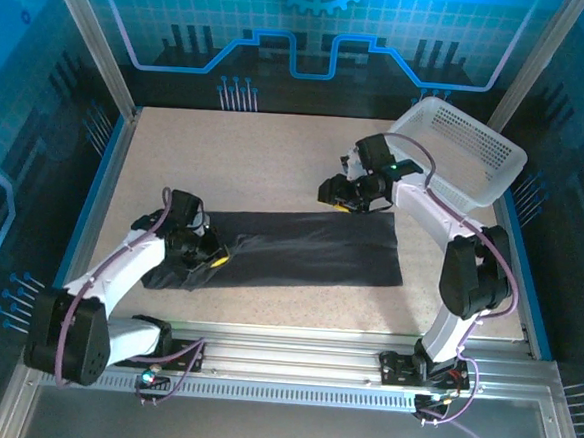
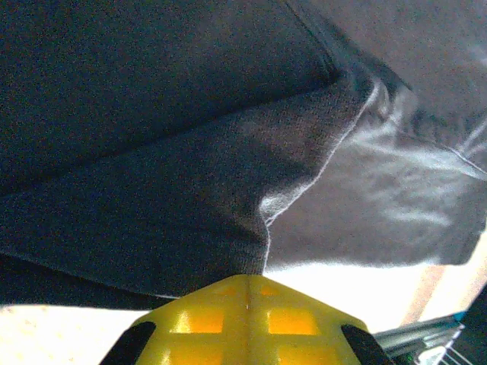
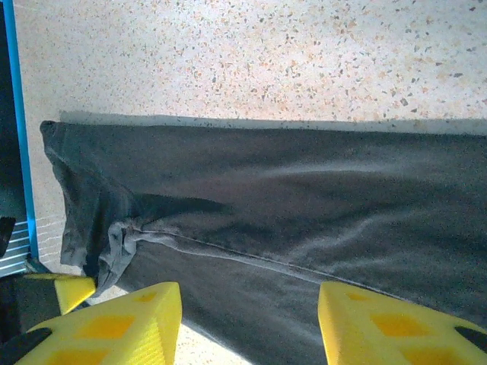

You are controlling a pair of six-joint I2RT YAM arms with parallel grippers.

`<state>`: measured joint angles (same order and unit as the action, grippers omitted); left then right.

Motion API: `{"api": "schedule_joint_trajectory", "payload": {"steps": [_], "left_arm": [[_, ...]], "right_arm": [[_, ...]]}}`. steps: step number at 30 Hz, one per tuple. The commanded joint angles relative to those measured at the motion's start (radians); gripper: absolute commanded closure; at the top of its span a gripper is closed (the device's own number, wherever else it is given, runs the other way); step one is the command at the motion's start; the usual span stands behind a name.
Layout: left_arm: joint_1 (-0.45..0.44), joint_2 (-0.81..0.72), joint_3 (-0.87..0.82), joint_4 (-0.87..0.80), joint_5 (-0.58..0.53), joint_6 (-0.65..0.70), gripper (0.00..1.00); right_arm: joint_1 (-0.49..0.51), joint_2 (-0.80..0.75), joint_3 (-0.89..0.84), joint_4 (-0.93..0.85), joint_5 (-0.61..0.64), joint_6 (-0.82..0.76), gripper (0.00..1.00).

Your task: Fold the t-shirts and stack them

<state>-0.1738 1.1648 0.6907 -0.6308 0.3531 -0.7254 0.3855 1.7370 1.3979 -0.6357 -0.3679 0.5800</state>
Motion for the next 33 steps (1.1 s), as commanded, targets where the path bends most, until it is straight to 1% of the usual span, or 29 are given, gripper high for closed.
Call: {"api": "schedule_joint_trajectory", "payload": {"steps": [1,5,8,13,15,17,19,20,21,22,23,25,27,28,30,31,33], "left_arm": [[-0.045,-0.065,-0.036,-0.067,0.011,-0.113,1.00],[-0.094,-0.114,-0.113,-0.003,0.059,-0.226,1.00],[-0.143,-0.098,-0.143,0.062,0.047,-0.286,1.00],[-0.217,-0.024,-0.149,0.127,0.022,-0.313,1.00],[-0.235,0.001,-0.150,0.126,0.014,-0.323,1.00],[-0.252,0.010,-0.165,0.160,0.019,-0.337,1.00],[-0.260,0.019,-0.175,0.189,0.029,-0.349,0.94],[-0.260,0.024,-0.168,0.174,0.023,-0.343,0.85],[-0.260,0.026,-0.151,0.131,0.002,-0.329,0.69],[-0.260,0.018,-0.126,0.080,-0.027,-0.312,0.57],[-0.260,0.000,-0.101,0.036,-0.058,-0.295,0.53],[-0.258,-0.052,-0.055,-0.064,-0.139,-0.269,0.52],[-0.236,-0.103,-0.016,-0.180,-0.236,-0.248,0.56],[-0.202,-0.125,-0.010,-0.232,-0.267,-0.243,0.58],[-0.111,-0.154,-0.022,-0.310,-0.306,-0.233,0.59],[-0.049,-0.168,-0.032,-0.337,-0.327,-0.219,0.56],[0.060,-0.200,-0.065,-0.301,-0.327,-0.177,0.56]], "right_arm": [[0.008,-0.043,-0.028,0.007,0.009,0.017,0.49],[0.008,-0.057,-0.061,0.012,0.013,0.021,0.49],[0.009,-0.065,-0.085,0.022,0.004,0.023,0.49],[0.009,-0.074,-0.116,0.022,0.001,0.020,0.49],[0.009,-0.074,-0.125,0.022,-0.003,0.021,0.49],[0.009,-0.071,-0.132,0.020,-0.004,0.022,0.49],[0.009,-0.068,-0.137,0.018,-0.001,0.023,0.49],[0.009,-0.065,-0.139,0.013,0.004,0.023,0.50],[0.009,-0.064,-0.140,0.010,0.008,0.023,0.50],[0.008,-0.062,-0.143,0.006,0.014,0.023,0.50],[0.009,-0.061,-0.147,0.004,0.016,0.023,0.50],[0.009,-0.061,-0.160,0.005,0.025,0.026,0.50],[0.009,-0.062,-0.174,0.007,0.034,0.030,0.50],[0.009,-0.064,-0.181,0.012,0.035,0.032,0.50],[0.009,-0.065,-0.195,0.019,0.040,0.028,0.51],[0.007,-0.065,-0.200,0.023,0.040,0.024,0.51],[0.004,-0.059,-0.209,0.036,0.031,0.012,0.51]]}}
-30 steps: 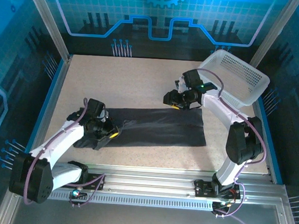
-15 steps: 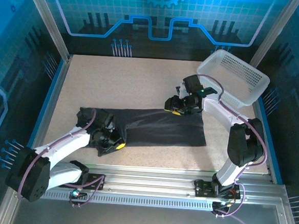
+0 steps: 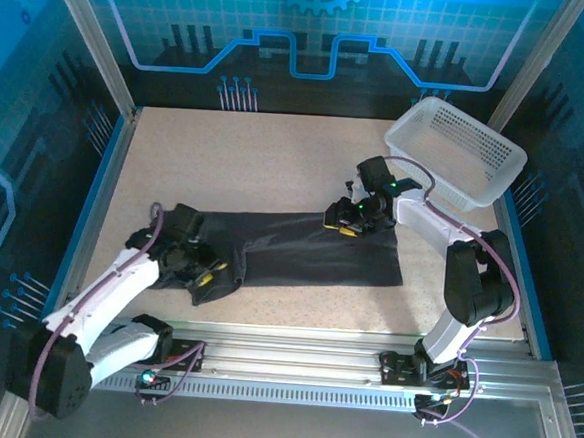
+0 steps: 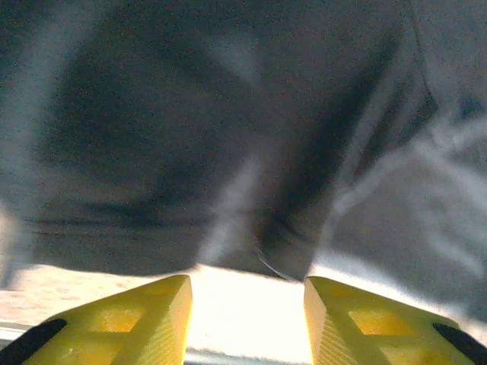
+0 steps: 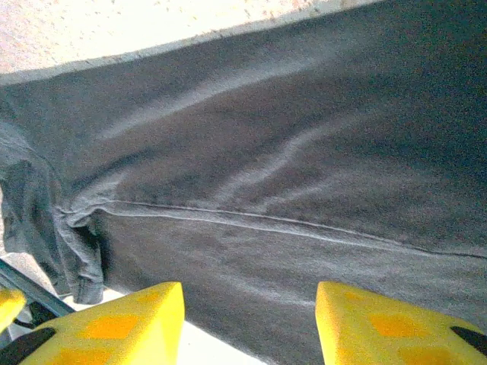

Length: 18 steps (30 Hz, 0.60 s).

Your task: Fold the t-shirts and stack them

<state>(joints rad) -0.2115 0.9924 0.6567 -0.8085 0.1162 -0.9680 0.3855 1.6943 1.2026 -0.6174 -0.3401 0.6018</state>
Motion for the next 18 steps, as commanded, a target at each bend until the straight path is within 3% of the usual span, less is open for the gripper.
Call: {"api": "schedule_joint_trajectory", "payload": {"steps": [1,10,18], "left_arm": [[0.148,-0.040,-0.048,-0.081,-0.090,0.082,0.56],[0.417,0.116,-0.082,0.220,-0.048,0.296,0.52],[0.451,0.284,-0.016,0.335,-0.020,0.397,0.60]], "right_arm": [[0.000,-0.009,-0.018,0.022,-0.003,-0.017,0.50],[-0.081,0.117,-0.013,-0.005,-0.005,-0.042,0.49],[-0.123,0.211,0.051,-0.065,0.042,-0.047,0.49]]}}
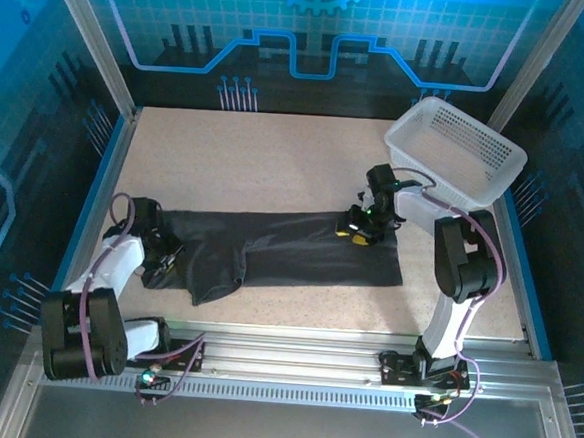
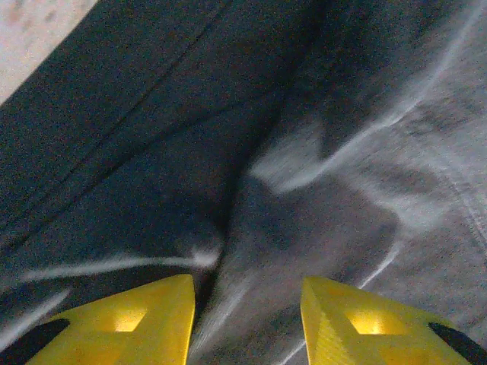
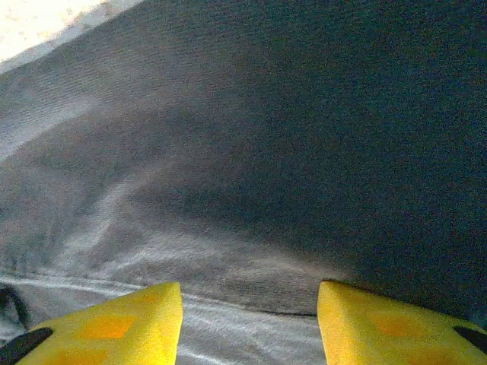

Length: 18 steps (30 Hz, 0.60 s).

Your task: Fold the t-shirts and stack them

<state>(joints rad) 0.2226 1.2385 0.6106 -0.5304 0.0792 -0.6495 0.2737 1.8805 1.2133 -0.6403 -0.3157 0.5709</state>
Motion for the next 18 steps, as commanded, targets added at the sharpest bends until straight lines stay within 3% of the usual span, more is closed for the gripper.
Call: {"api": "schedule_joint_trajectory", "payload": {"steps": [1,8,18], "left_arm": [[0.021,0.059,0.029,0.065,0.028,0.088,0.61],[0.021,0.111,0.026,0.085,0.058,0.079,0.74],[0.021,0.040,0.045,0.015,0.003,0.060,0.96]], "right_arm": [[-0.011,0.033,0.044,-0.042,0.017,-0.014,0.49],[-0.009,0.046,0.051,-0.043,0.016,-0.002,0.49],[-0.011,0.062,0.052,-0.064,0.058,0.019,0.50]]}}
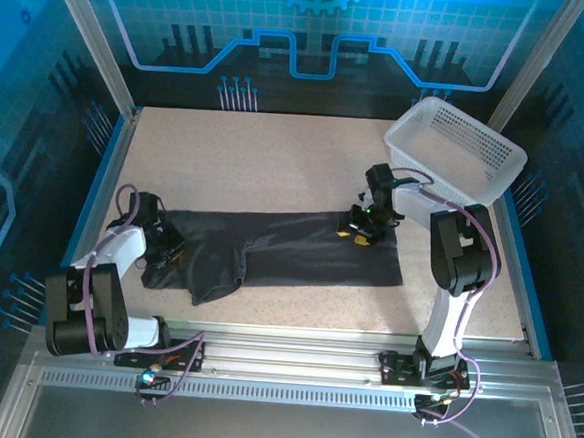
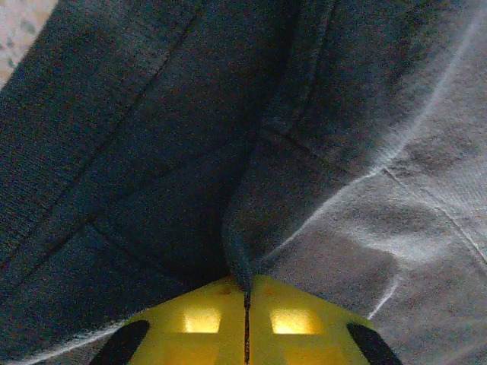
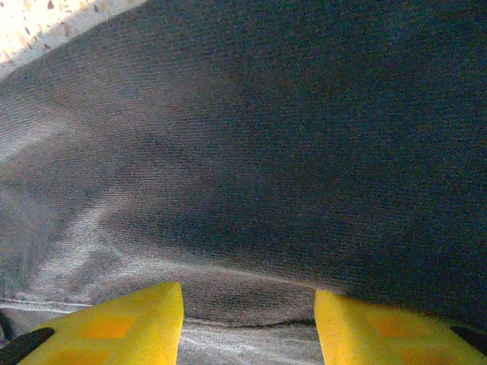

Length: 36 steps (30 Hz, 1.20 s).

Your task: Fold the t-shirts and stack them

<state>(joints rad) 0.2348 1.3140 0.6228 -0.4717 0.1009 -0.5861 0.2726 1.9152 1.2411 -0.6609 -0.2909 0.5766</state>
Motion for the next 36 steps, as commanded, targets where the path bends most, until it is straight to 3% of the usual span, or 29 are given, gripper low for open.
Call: {"api": "schedule_joint_trajectory", "payload": {"steps": [1,11,36], "left_arm": [[0.009,-0.045,0.043,-0.057,-0.025,-0.007,0.97],[0.009,-0.039,0.172,-0.181,-0.076,-0.066,1.00],[0.009,0.268,0.400,-0.199,-0.196,0.126,0.96]], "right_arm": [[-0.008,0.033,0.028,-0.053,0.041,0.014,0.50],[-0.009,0.078,0.067,-0.127,0.108,0.008,0.53],[0.002,0.113,0.084,-0.135,0.157,0.002,0.54]]}}
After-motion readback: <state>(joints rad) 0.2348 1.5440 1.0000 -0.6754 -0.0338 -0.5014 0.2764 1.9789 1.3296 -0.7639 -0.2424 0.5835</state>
